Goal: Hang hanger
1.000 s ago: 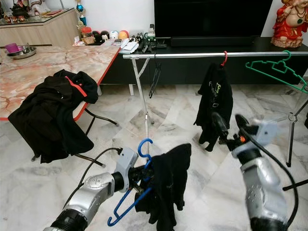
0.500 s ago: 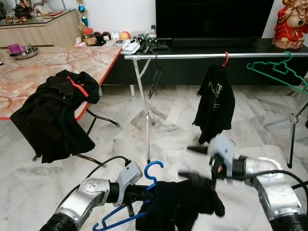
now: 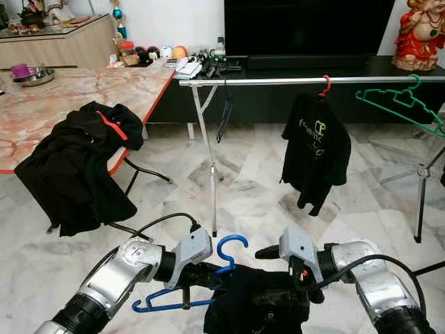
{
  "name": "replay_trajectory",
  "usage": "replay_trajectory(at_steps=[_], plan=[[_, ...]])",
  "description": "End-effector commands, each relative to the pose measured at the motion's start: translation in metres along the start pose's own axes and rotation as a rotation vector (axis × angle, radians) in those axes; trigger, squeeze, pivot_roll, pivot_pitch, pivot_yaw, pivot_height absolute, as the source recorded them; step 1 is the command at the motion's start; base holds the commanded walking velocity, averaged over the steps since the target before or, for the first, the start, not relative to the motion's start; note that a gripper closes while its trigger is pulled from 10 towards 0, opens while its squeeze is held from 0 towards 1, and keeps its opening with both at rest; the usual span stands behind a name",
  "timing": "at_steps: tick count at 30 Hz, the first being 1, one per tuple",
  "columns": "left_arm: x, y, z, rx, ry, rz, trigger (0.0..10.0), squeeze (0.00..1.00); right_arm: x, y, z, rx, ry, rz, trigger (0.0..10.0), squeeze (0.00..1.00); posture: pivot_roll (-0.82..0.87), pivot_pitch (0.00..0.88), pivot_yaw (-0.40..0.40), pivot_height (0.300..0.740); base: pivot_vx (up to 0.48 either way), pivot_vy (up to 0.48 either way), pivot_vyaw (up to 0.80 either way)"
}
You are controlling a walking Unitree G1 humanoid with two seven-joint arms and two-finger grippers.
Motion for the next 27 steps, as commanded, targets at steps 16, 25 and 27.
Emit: replay_trajectory(at_steps=[16,25,27], plan=[[0.003,0.018,0.001,0.049,-0.036,0.031,10.0,0.0,0.012,-0.014,0.002,-0.015,0.081,-0.124,10.0,0.0,0.02,0.011,0.01,0.74,0.0,0.0,0.0],[0.005,0.019,0.001,0.046,-0.03,0.033,10.0,0.0,0.022,-0.009,0.011,-0.051,0.008,-0.078,10.0,0.0,0.02,0.015,0.009,0.74,0.0,0.0,0.0],[0.005,0.02,0.001,0.046,-0.03,0.035,10.0,0.0,0.025,-0.006,0.011,-0.055,0.006,-0.058,10.0,0.0,0.02,0.015,0.009,0.74,0.0,0.0,0.0]])
Point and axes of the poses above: a point about 5 cm out from each wrist's last joint towards the gripper, its own x axis pointing out of the wrist towards the gripper, its own y axis along the axis of the wrist's last joint, z = x × y, the point moved 3 cm from there along x, pointing out of the wrist towards the gripper, and after that the axes turned 15 degrees about x, right-handed, at the moved point
